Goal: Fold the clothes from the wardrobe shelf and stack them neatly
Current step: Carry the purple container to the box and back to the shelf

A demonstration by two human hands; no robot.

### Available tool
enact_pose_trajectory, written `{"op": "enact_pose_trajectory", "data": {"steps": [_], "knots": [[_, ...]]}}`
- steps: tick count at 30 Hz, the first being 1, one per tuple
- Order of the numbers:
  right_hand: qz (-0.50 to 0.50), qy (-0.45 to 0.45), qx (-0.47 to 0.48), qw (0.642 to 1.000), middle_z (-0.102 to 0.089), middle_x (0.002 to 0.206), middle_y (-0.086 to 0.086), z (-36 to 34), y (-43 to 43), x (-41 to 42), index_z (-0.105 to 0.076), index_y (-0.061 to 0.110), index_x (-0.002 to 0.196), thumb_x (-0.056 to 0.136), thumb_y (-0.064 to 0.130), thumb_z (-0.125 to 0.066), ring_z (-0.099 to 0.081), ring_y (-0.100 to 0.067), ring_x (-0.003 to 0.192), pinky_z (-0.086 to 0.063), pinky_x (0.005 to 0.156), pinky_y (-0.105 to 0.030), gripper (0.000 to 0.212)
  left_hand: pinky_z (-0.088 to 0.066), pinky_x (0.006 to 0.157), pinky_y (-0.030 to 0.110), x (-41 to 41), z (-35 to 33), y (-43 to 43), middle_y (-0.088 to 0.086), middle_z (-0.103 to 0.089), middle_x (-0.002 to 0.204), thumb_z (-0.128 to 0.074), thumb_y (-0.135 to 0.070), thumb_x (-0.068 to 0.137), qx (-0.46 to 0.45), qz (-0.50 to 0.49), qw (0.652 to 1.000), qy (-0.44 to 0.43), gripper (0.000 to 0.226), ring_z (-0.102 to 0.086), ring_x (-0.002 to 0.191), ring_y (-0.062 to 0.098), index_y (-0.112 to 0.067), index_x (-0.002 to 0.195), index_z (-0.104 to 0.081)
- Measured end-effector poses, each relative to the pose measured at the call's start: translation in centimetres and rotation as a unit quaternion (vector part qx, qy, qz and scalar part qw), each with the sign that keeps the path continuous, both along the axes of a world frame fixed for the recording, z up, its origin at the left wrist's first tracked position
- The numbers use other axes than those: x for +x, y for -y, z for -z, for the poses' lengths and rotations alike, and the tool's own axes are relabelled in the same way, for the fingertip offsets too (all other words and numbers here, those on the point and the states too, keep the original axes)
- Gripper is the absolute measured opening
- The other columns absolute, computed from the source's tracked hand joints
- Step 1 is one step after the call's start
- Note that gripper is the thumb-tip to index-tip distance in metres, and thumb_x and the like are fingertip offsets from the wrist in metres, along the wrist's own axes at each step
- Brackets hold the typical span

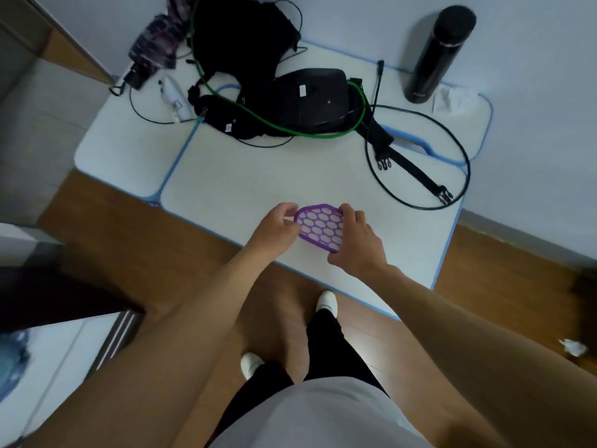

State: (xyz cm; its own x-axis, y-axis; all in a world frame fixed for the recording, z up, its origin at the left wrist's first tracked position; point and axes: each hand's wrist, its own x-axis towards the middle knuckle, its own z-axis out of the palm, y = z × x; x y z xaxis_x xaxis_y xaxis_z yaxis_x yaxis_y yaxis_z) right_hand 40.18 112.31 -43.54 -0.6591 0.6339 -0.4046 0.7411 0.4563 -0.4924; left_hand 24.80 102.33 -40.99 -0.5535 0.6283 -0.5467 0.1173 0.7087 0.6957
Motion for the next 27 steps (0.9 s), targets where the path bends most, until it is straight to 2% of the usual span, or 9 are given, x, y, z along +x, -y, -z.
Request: {"op": "enact_pose_trajectory", "data": {"steps": [5, 9, 11, 13, 15, 18, 21, 25, 27], "knots": [[-0.034, -0.015, -0.042, 0.998, -0.048, 0.131, 0.000, -0.8, 2.8, 1.1, -0.030, 0.026, 0.138, 0.059, 0.033, -0.089, -0.057, -0.022, 0.112, -0.053, 0.079, -0.033, 0.099, -0.045, 0.072, 0.016, 1.5, 0.4, 5.2, -0.004, -0.059, 0.129, -0.060, -0.017, 0.092, 0.023, -0.083, 0.995, 0.056, 0.040, -0.058, 0.099, 0.005, -0.019, 0.132, -0.054], [-0.062, -0.030, -0.068, 0.995, -0.051, 0.136, 0.002, -2.2, 7.2, 0.7, -0.033, 0.025, 0.140, 0.060, 0.043, -0.092, -0.057, -0.017, 0.116, -0.056, 0.089, -0.032, 0.101, -0.053, 0.092, 0.031, 1.3, -0.1, 10.8, -0.001, -0.063, 0.123, -0.062, -0.015, 0.093, 0.056, -0.142, 0.985, 0.084, 0.033, -0.061, 0.109, 0.014, -0.019, 0.126, -0.060], [-0.095, -0.039, -0.072, 0.992, -0.052, 0.137, 0.003, -3.1, 9.6, -0.3, -0.034, 0.026, 0.139, 0.061, 0.045, -0.092, -0.057, -0.015, 0.116, -0.054, 0.091, -0.031, 0.099, -0.053, 0.086, 0.031, 0.7, -0.6, 14.5, -0.003, -0.067, 0.118, -0.061, -0.019, 0.093, 0.085, -0.183, 0.974, 0.106, 0.020, -0.064, 0.104, 0.010, -0.027, 0.111, -0.066], [-0.130, -0.052, -0.077, 0.987, -0.052, 0.138, 0.004, -4.2, 12.3, -1.9, -0.035, 0.027, 0.139, 0.062, 0.044, -0.092, -0.056, -0.013, 0.117, -0.052, 0.092, -0.029, 0.097, -0.052, 0.078, 0.030, 0.1, -1.5, 18.8, -0.013, -0.069, 0.111, -0.059, -0.036, 0.091, 0.099, -0.214, 0.962, 0.139, 0.011, -0.064, 0.103, 0.005, -0.038, 0.100, -0.066], [-0.168, -0.066, -0.079, 0.980, -0.052, 0.139, 0.006, -5.6, 15.7, -4.1, -0.035, 0.028, 0.139, 0.061, 0.045, -0.092, -0.055, -0.013, 0.119, -0.051, 0.096, -0.031, 0.098, -0.052, 0.077, 0.034, -0.5, -2.2, 23.8, -0.016, -0.068, 0.110, -0.057, -0.051, 0.086, 0.101, -0.253, 0.947, 0.173, 0.017, -0.062, 0.107, 0.007, -0.041, 0.098, -0.065], [-0.242, -0.081, -0.087, 0.963, -0.051, 0.138, 0.008, -8.0, 21.9, -7.9, -0.034, 0.033, 0.140, 0.059, 0.045, -0.092, -0.053, -0.014, 0.123, -0.051, 0.102, -0.042, 0.101, -0.054, 0.081, 0.041, -1.2, -3.2, 32.1, -0.016, -0.070, 0.113, -0.062, -0.064, 0.080, 0.132, -0.330, 0.904, 0.239, 0.023, -0.065, 0.104, 0.007, -0.049, 0.098, -0.068], [-0.317, -0.090, -0.102, 0.939, -0.050, 0.136, 0.012, -10.7, 28.8, -12.0, -0.034, 0.037, 0.138, 0.055, 0.040, -0.091, -0.052, -0.013, 0.124, -0.049, 0.103, -0.045, 0.101, -0.051, 0.092, 0.050, -1.9, -4.6, 40.6, -0.006, -0.073, 0.116, -0.066, -0.068, 0.073, 0.190, -0.399, 0.849, 0.289, 0.052, -0.068, 0.107, 0.025, -0.041, 0.117, -0.065], [-0.416, -0.099, -0.120, 0.896, -0.051, 0.136, 0.007, -14.2, 39.0, -16.7, -0.036, 0.034, 0.140, 0.055, 0.036, -0.087, -0.054, -0.017, 0.123, -0.052, 0.099, -0.045, 0.099, -0.041, 0.097, 0.046, -2.3, -8.5, 51.5, -0.005, -0.072, 0.119, -0.062, -0.072, 0.072, 0.237, -0.468, 0.826, 0.205, 0.064, -0.068, 0.108, 0.032, -0.035, 0.124, -0.059], [-0.464, -0.129, -0.108, 0.870, -0.049, 0.139, 0.004, -16.2, 44.2, -18.6, -0.035, 0.029, 0.143, 0.061, 0.034, -0.087, -0.052, -0.017, 0.125, -0.053, 0.099, -0.045, 0.098, -0.036, 0.105, 0.050, -2.6, -10.5, 56.8, -0.007, -0.072, 0.117, -0.055, -0.072, 0.080, 0.251, -0.486, 0.823, 0.153, 0.059, -0.071, 0.102, 0.031, -0.035, 0.126, -0.057]]}}
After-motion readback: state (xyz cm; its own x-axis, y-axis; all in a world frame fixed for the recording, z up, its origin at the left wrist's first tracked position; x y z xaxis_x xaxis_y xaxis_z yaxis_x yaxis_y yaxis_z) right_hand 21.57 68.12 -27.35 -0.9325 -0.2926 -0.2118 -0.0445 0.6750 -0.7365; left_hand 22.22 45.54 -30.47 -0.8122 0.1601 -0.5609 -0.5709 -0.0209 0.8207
